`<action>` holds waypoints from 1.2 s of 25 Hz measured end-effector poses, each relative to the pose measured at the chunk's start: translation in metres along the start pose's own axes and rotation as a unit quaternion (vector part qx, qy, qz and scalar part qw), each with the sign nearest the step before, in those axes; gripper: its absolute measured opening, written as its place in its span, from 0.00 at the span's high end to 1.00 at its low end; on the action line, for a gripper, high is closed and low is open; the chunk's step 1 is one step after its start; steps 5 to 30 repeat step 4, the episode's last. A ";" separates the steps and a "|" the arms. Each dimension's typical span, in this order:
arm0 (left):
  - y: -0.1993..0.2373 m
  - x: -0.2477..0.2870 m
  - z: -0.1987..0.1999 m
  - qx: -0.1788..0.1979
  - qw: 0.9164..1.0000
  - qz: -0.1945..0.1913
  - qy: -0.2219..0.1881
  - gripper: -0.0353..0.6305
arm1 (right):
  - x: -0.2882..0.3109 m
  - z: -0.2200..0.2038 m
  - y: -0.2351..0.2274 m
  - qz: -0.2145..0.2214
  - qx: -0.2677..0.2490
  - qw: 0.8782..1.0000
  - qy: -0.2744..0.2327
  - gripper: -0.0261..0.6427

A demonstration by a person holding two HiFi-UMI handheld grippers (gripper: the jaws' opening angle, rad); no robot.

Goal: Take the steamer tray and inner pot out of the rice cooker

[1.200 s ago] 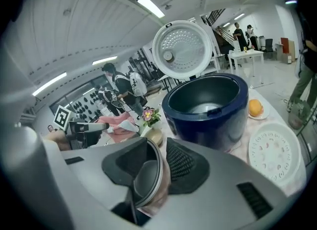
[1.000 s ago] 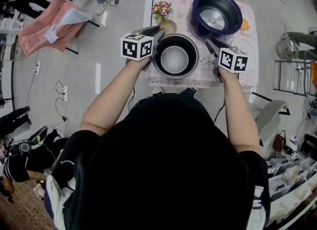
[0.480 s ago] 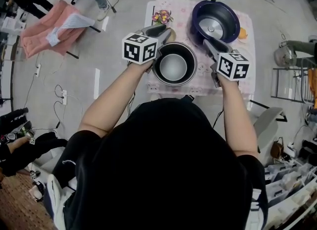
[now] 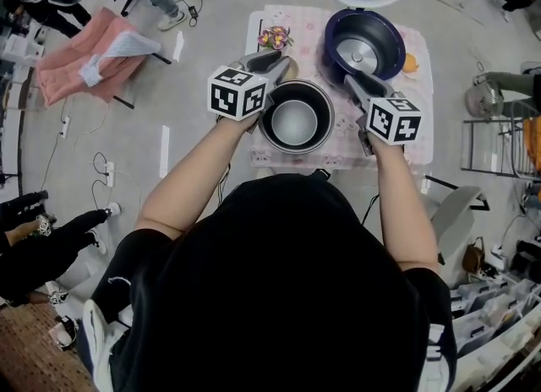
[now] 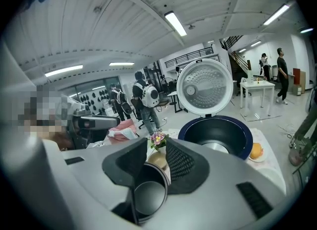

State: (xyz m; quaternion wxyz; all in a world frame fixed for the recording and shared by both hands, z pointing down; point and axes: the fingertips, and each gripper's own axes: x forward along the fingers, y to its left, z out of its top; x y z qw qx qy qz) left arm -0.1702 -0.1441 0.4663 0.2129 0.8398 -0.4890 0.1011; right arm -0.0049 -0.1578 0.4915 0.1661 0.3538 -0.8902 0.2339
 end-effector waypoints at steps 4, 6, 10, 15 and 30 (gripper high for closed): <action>-0.001 -0.004 -0.001 0.003 1.000 0.003 0.002 0.80 | -0.005 -0.002 0.000 -0.006 0.001 1.000 0.003 0.77; -0.001 -0.004 -0.001 0.003 1.000 0.003 0.002 0.80 | -0.005 -0.002 0.000 -0.006 0.001 1.000 0.003 0.77; -0.001 -0.004 -0.001 0.003 1.000 0.003 0.002 0.80 | -0.005 -0.002 0.000 -0.006 0.001 1.000 0.003 0.77; -0.001 -0.004 -0.001 0.003 1.000 0.003 0.002 0.80 | -0.005 -0.002 0.000 -0.006 0.001 1.000 0.003 0.77; -0.001 -0.004 -0.001 0.003 1.000 0.003 0.002 0.80 | -0.005 -0.002 0.000 -0.006 0.001 1.000 0.003 0.77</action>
